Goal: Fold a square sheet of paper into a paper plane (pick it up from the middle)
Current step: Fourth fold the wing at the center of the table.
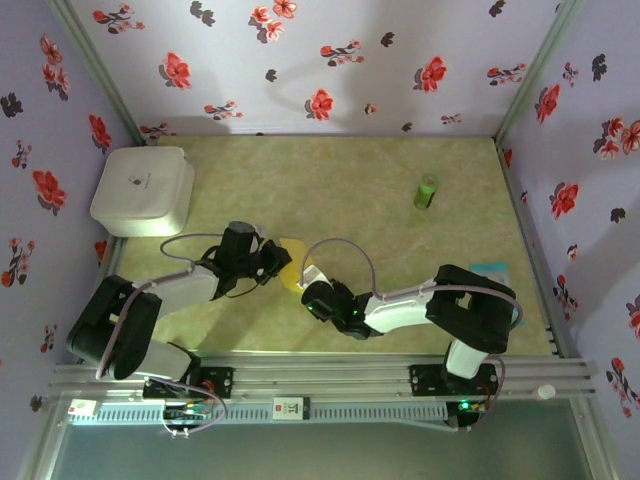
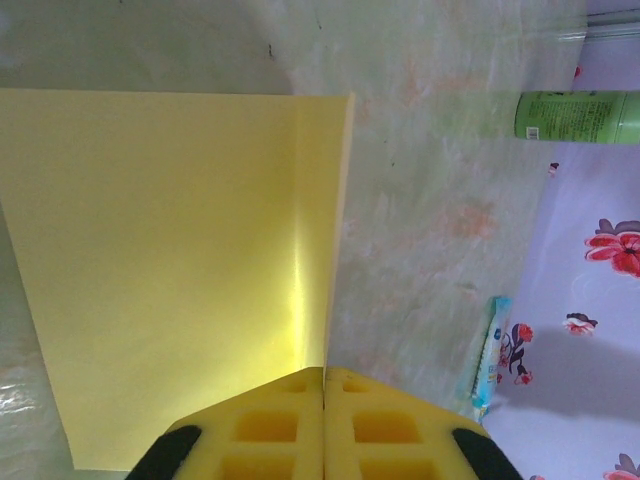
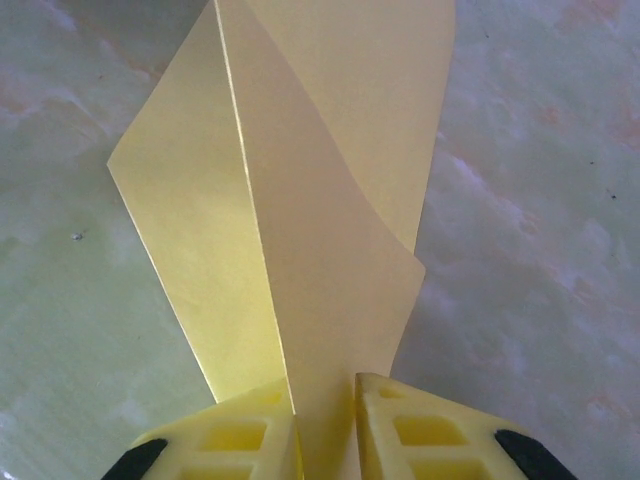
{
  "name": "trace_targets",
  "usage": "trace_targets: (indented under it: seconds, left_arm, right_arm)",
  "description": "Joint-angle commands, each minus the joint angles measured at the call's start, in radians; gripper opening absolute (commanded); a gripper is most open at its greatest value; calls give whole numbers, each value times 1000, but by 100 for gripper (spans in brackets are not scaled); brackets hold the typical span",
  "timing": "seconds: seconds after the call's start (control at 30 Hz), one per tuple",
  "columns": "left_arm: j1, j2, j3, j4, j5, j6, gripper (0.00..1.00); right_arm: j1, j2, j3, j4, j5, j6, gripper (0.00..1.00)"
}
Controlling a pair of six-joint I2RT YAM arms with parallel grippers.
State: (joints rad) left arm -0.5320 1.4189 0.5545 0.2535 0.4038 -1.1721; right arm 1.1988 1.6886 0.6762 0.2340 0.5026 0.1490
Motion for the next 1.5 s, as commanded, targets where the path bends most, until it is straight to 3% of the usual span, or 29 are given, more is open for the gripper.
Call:
trace_targets:
  seconds: [0.0,0.27,0.4,0.67,0.77,1.17,1.47]
  left_arm:
    - [7,2,13,-3,9,1,7]
    - [8,-1,14,-5,8,2,8]
    - [10,-9,15,-8,8,5,13]
    - [28,-99,16,-108,-44,35,39]
    - [42,-145,17,-155,-72,43,43]
    - [58,-223,-18,-220,-91,46,45]
    - [59,-222,-3,-240,-102,45,45]
  right_arm:
    - [8,-5,14,-17,29,10,18]
    - [8,-5,16,-16,40,16,12]
    - [8,-2,17,-15,37,27,7]
    - [-19,-19,17,-14,-63,60,1]
    - [-55,-36,11,-15,-147,94,0]
    - [-192,-47,-1,33,-455,243,0]
    - [-233,-25,18,29,-546,294,0]
